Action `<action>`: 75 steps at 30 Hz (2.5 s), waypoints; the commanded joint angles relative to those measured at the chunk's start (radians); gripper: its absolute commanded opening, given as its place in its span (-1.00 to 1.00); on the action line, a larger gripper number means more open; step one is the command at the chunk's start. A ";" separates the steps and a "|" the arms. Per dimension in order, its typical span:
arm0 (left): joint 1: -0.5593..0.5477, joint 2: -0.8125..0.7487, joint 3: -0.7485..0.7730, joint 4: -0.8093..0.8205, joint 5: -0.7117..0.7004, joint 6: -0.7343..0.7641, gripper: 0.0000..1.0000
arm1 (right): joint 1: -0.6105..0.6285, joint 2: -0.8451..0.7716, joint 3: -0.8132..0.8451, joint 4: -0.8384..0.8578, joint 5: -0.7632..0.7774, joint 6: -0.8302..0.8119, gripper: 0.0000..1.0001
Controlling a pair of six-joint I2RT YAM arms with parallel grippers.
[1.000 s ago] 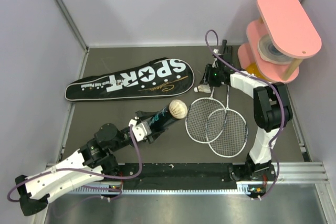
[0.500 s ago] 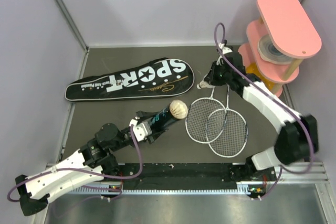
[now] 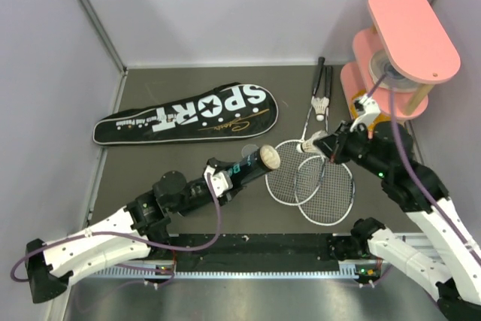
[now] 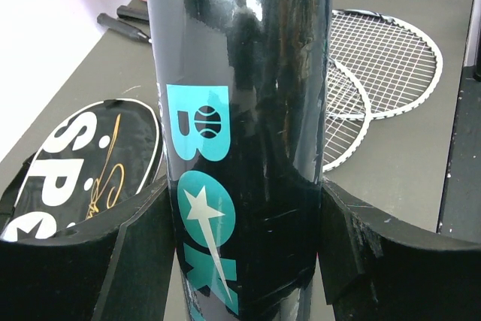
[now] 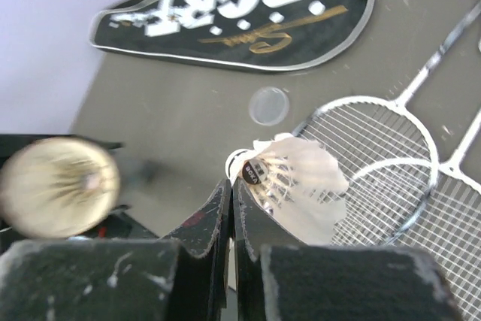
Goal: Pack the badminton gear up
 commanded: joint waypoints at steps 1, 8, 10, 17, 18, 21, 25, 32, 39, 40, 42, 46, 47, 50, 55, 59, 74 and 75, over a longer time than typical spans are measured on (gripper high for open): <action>-0.006 0.012 0.044 0.063 -0.010 -0.010 -0.58 | 0.008 -0.070 0.181 -0.086 -0.153 0.027 -1.00; -0.007 0.024 0.044 0.063 -0.009 -0.009 -0.59 | 0.008 -0.087 0.224 -0.115 -0.270 0.036 -1.00; -0.007 0.027 0.042 0.063 -0.012 -0.006 -0.59 | 0.008 -0.093 0.224 -0.106 -0.249 0.053 -1.00; -0.007 0.038 0.044 0.061 -0.018 -0.001 -0.59 | 0.008 -0.077 0.206 -0.038 -0.278 0.099 -1.00; -0.007 0.037 0.044 0.061 -0.018 -0.001 -0.59 | 0.013 -0.069 0.197 -0.014 -0.281 0.108 -1.00; -0.007 0.037 0.044 0.061 -0.022 0.002 -0.59 | 0.048 -0.040 0.172 0.026 -0.252 0.118 -1.00; -0.009 0.038 0.042 0.061 -0.019 0.003 -0.60 | 0.158 0.018 0.180 0.061 -0.161 0.112 -1.00; -0.009 0.023 0.042 0.061 -0.025 0.003 -0.60 | 0.296 0.146 0.189 0.117 -0.088 0.110 -1.00; -0.009 0.006 0.041 0.063 -0.021 0.000 -0.60 | 0.301 0.198 0.145 0.273 -0.216 0.194 -0.37; -0.009 0.006 0.039 0.061 -0.022 0.000 -0.60 | 0.301 0.192 0.137 0.282 -0.215 0.199 -0.29; -0.009 0.001 0.041 0.061 -0.019 -0.001 -0.60 | 0.300 0.180 0.137 0.285 -0.206 0.201 -0.12; -0.010 -0.011 0.039 0.061 -0.016 -0.004 -0.60 | 0.301 0.135 0.129 0.270 -0.186 0.194 0.07; -0.010 -0.015 0.039 0.063 -0.016 -0.006 -0.60 | 0.301 0.120 0.128 0.259 -0.166 0.193 0.13; -0.012 -0.025 0.039 0.061 -0.015 -0.006 -0.60 | 0.290 0.071 0.128 0.195 -0.082 0.170 0.30; -0.013 -0.037 0.039 0.061 -0.016 -0.007 -0.60 | 0.270 0.075 0.177 0.025 0.040 0.139 0.35; -0.015 -0.043 0.038 0.061 -0.019 -0.007 -0.60 | 0.247 0.098 0.165 0.020 0.026 0.144 0.37; -0.018 -0.040 0.038 0.061 -0.019 -0.007 -0.60 | 0.312 0.477 0.238 0.190 -0.157 0.145 0.31; -0.018 -0.042 0.036 0.061 -0.018 -0.006 -0.60 | 0.312 0.485 0.235 0.195 -0.155 0.145 0.32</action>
